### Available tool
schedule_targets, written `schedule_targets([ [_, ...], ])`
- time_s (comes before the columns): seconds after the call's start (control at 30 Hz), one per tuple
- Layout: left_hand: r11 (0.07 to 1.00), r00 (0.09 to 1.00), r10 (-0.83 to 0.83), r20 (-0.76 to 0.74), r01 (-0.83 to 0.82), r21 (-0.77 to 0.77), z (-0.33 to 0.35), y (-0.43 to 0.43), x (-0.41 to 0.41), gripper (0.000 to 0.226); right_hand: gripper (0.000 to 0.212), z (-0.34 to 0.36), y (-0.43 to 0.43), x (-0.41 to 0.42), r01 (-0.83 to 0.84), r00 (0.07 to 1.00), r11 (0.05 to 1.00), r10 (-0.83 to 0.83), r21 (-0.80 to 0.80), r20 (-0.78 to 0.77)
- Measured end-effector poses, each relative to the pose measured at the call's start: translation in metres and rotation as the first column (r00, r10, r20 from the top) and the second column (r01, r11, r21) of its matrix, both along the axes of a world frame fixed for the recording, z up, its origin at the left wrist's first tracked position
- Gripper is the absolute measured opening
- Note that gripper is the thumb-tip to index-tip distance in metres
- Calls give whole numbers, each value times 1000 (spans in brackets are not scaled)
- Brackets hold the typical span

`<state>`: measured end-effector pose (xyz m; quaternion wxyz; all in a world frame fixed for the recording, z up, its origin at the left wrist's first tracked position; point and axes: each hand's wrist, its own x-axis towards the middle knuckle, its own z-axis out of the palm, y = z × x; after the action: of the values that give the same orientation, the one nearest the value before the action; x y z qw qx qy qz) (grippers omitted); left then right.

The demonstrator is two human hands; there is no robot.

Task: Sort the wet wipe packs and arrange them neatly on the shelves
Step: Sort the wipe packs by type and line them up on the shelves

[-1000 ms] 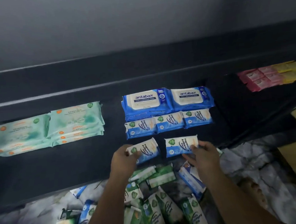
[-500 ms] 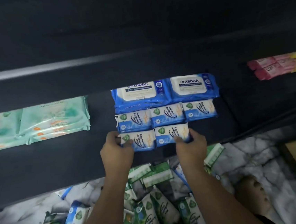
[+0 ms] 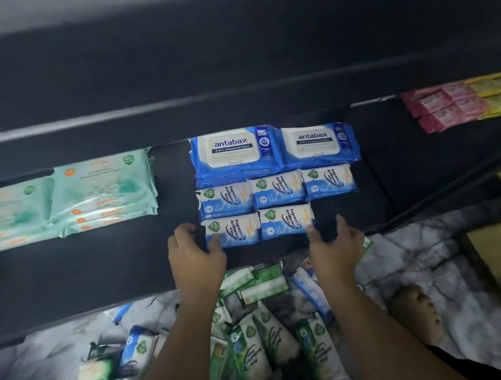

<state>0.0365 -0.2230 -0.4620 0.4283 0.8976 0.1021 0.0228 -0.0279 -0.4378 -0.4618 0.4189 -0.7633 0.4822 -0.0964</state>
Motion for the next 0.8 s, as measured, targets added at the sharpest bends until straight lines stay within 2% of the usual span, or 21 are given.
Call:
schedule_targets([
  [0.1,999,999,11,30,-12,39,9,9,-34,30,54,17,-6,-30,91,996,995,-90,45,-14],
  [0.2,997,992,-31,-125,40,67,15,17,-72,12,25,29,-11,-66,126,991,981,-120,146,-52],
  [0.23,994,977,-68,-202,85,74,16,20,-83,12,20,31,-11,-76,113,992,976,-100,187,-77],
  [0.37,975,893,-189,-409,222,33,16,31,-120,20,21,39,-11,-118,-42,973,981,83,189,-216],
  [0.43,952,875,-255,-411,301,51,18,33,-136,16,15,46,-8,-134,-104,965,970,151,219,-213],
  [0.5,908,811,-352,-467,418,41,22,33,-149,17,16,47,-3,-146,-174,945,960,225,219,-236],
  [0.6,827,725,-485,-490,563,15,17,30,-165,36,16,40,5,-157,-251,922,945,299,208,-246],
  [0.7,794,680,-535,-502,607,-24,8,23,-174,35,18,25,0,-166,-356,863,916,399,187,-311],
  [0.8,767,654,-571,-496,640,-38,-6,13,-177,35,14,30,-4,-175,-413,831,881,468,231,-302],
])
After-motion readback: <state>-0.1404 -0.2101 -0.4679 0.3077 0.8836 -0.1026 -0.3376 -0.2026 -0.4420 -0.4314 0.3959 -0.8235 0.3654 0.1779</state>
